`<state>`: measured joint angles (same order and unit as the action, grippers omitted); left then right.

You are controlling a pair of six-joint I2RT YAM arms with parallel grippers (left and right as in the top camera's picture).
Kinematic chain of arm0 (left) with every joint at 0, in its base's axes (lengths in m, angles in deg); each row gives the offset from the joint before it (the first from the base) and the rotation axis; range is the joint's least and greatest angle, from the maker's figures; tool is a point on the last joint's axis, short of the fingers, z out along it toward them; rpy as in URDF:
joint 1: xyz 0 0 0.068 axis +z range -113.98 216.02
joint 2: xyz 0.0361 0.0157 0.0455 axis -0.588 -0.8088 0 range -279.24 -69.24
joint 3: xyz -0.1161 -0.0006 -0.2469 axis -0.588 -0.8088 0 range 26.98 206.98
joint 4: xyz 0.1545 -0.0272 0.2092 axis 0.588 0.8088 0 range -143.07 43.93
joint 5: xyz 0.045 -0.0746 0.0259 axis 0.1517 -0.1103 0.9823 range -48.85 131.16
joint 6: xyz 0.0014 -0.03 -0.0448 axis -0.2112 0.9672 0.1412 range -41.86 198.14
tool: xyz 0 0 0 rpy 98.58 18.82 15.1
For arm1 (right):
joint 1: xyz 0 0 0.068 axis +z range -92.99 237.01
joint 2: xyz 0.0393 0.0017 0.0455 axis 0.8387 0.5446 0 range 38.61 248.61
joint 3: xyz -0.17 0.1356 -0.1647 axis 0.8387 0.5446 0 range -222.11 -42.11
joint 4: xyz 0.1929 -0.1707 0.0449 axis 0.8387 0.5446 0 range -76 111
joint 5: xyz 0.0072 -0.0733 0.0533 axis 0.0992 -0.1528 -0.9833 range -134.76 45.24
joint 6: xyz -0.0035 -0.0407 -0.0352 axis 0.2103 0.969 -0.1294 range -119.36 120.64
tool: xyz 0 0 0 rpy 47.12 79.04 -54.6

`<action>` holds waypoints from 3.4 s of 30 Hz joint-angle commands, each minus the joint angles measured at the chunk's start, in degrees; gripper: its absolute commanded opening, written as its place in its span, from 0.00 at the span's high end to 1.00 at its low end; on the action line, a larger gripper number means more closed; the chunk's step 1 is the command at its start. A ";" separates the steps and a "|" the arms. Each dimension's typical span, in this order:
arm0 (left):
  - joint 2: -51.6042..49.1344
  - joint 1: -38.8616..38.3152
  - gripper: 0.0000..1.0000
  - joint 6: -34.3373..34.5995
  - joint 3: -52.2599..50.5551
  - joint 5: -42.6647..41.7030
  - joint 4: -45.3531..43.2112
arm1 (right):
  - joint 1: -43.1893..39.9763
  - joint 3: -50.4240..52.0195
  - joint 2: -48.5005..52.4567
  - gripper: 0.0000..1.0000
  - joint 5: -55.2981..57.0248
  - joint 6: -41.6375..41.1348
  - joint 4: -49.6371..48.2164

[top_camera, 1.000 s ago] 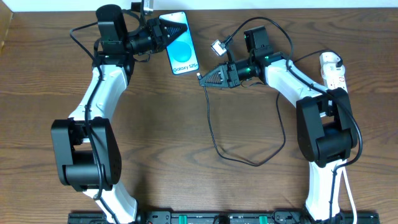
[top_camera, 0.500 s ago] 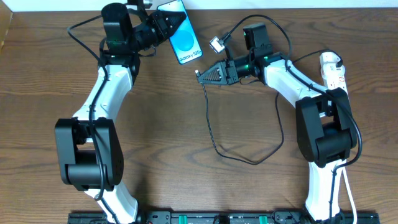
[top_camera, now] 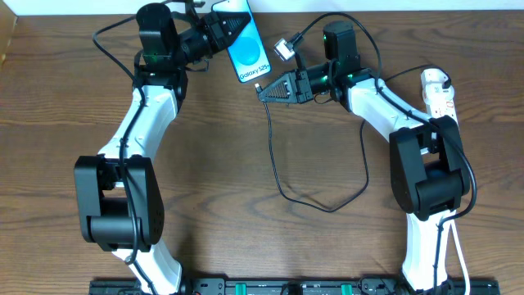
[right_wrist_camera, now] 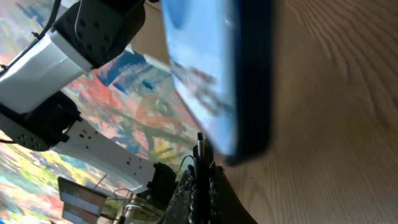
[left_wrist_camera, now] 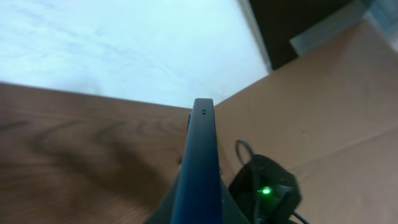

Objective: Plug charger to phone and switch on socket

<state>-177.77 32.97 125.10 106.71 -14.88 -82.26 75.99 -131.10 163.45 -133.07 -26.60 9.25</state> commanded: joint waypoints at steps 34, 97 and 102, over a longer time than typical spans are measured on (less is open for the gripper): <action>1.29 4.00 0.93 16.39 0.39 -4.85 -15.52 | 2.08 -0.66 0.50 0.99 -1.20 -23.39 -33.27; 1.27 2.80 0.93 20.20 0.39 -8.09 -14.84 | 1.95 -0.63 0.52 0.99 -1.18 -31.04 -43.21; 1.27 2.82 0.93 20.17 0.39 -8.50 -14.84 | 1.07 -0.63 0.52 0.99 -1.18 -31.04 -43.21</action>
<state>-177.77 36.18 145.63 106.68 -21.54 -96.57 77.74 -131.10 163.51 -133.51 -57.31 -33.70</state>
